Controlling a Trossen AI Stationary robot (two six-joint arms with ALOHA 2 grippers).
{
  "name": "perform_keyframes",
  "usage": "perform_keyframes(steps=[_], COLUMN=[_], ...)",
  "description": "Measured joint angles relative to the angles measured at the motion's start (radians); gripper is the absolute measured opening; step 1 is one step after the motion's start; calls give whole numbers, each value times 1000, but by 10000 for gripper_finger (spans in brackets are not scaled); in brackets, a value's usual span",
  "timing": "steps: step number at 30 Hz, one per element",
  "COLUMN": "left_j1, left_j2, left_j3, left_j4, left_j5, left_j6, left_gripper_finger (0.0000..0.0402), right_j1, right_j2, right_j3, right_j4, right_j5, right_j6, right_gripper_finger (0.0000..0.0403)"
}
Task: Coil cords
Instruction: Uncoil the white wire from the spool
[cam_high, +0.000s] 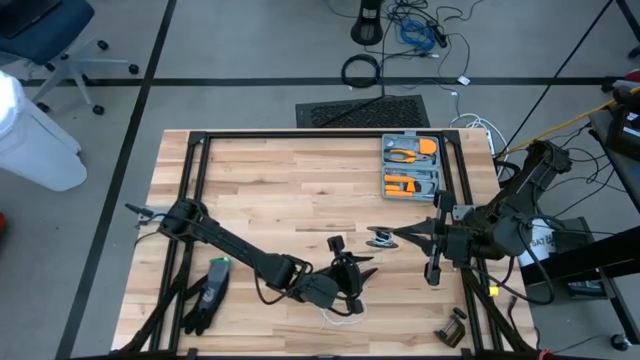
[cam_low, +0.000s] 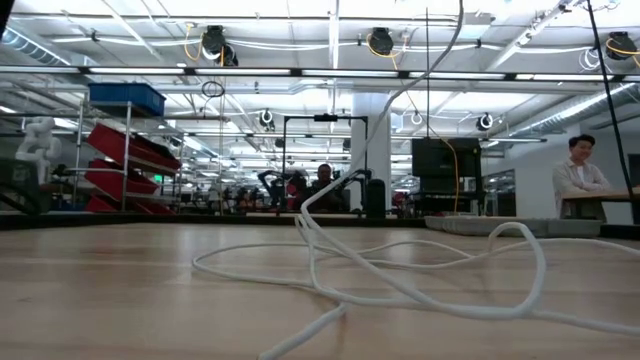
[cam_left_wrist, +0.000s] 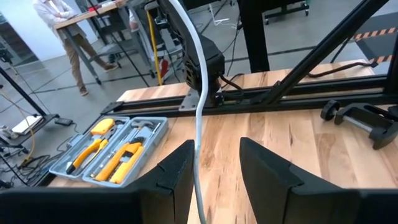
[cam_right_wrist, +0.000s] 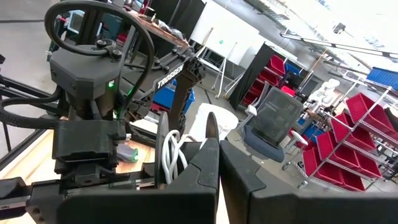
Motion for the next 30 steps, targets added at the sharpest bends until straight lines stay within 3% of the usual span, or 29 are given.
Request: perform_keyframes(steps=[9, 21, 30], left_j1=[-21, -24, -20], left_j2=[-1, -1, -1], left_j3=[0, 0, 0], left_j4=[-1, -1, 7], left_j5=[-43, -45, -45], left_j6=[65, 71, 72], left_gripper_finger=[121, 9, 10], right_j1=[0, 0, 0], right_j2=[0, 0, 0], right_j3=[0, 0, 0], right_j4=[-7, -8, -7], right_j5=[0, 0, 1], right_j6=[3, 5, 6], right_gripper_finger=[0, 0, 0])
